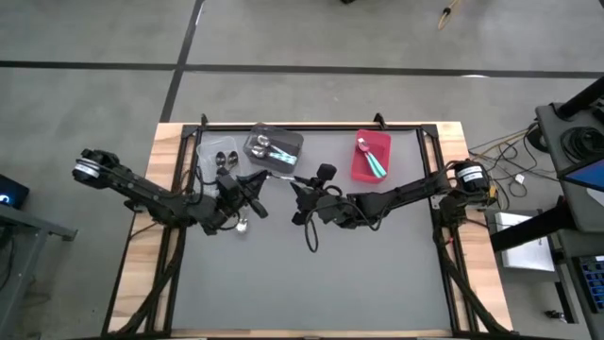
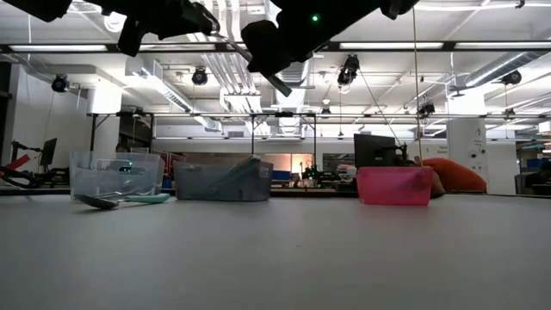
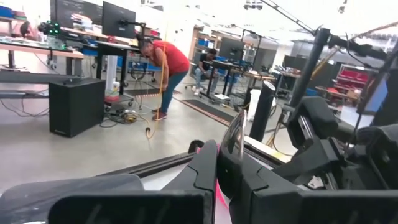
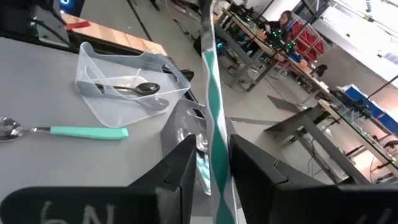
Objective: Sort silverware by color (type)
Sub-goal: Put the blue patterned spoon into the black bin
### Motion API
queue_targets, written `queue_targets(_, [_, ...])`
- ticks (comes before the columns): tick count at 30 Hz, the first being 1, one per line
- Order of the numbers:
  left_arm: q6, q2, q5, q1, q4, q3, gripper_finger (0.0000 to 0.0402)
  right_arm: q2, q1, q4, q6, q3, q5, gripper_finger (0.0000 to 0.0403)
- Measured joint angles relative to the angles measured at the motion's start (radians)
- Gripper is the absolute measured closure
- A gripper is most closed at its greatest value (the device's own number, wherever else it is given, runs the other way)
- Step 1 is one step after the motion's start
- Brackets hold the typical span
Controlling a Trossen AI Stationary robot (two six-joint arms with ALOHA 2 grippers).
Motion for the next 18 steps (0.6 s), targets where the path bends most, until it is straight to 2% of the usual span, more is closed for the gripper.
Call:
queue_targets(10, [0.056, -0.055, -0.041, 0.0, -0.036, -0.001, 0.0401, -0.012, -0.009, 0.004, -0.026, 0.0, 0.0, 0.0335])
queue_targets(18, [0.063, -0.065, -0.035, 0.001, -0.041, -0.001, 0.0401, -0.012, -0.028, 0.003, -0.035, 0.0, -0.01, 0.0391])
